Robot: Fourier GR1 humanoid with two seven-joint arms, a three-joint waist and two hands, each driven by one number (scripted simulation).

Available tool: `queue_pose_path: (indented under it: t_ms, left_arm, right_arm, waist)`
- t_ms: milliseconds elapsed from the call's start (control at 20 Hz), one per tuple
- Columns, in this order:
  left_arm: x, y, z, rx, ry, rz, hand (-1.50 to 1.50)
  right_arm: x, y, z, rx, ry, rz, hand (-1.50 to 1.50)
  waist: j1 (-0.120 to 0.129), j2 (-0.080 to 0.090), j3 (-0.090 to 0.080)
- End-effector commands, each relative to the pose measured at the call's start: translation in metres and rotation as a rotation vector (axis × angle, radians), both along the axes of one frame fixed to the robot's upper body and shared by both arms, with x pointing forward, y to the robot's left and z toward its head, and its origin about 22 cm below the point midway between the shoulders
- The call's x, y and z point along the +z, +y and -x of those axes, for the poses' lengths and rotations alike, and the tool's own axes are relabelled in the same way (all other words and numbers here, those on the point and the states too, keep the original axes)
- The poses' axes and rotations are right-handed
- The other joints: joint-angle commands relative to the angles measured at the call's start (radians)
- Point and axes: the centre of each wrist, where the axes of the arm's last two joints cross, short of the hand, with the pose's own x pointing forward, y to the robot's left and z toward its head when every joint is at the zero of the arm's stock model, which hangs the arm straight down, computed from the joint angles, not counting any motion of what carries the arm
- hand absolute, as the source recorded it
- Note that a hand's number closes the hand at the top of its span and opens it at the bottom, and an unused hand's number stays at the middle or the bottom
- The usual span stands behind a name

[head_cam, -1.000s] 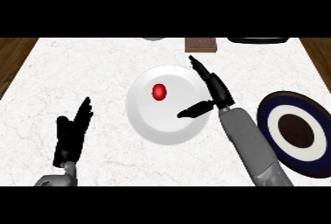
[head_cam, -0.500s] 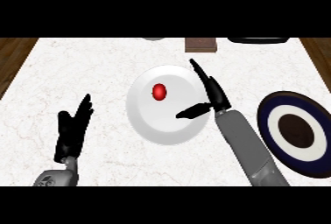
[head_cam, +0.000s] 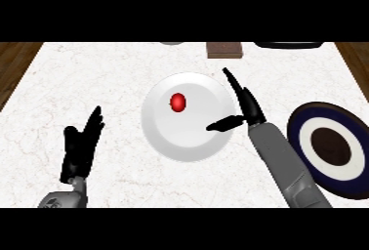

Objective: Pick the tomato from the plate and place it in the plate

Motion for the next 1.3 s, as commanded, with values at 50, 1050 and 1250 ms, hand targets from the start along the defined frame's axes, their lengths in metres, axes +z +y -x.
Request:
queue_pose_path:
  t_ms: [50, 1050, 1250]
  left_arm:
    - [-0.004, 0.001, 0.016, 0.002, 0.007, 0.02, 0.0]
    - [0.003, 0.013, 0.013, 0.009, 0.001, -0.009, 0.0]
    - [0.006, -0.011, -0.005, 0.006, -0.005, -0.008, 0.0]
  right_arm:
    - [-0.005, -0.026, -0.002, -0.025, 0.023, 0.035, -1.5]
    - [-0.013, -0.096, 0.006, -0.216, -0.032, 0.029, -1.5]
    - [-0.013, -0.099, 0.001, -0.237, -0.042, 0.036, -1.5]
  waist:
    - [0.002, -0.001, 0.0]
    - [-0.003, -0.002, 0.0]
    - [0.007, 0.004, 0.001]
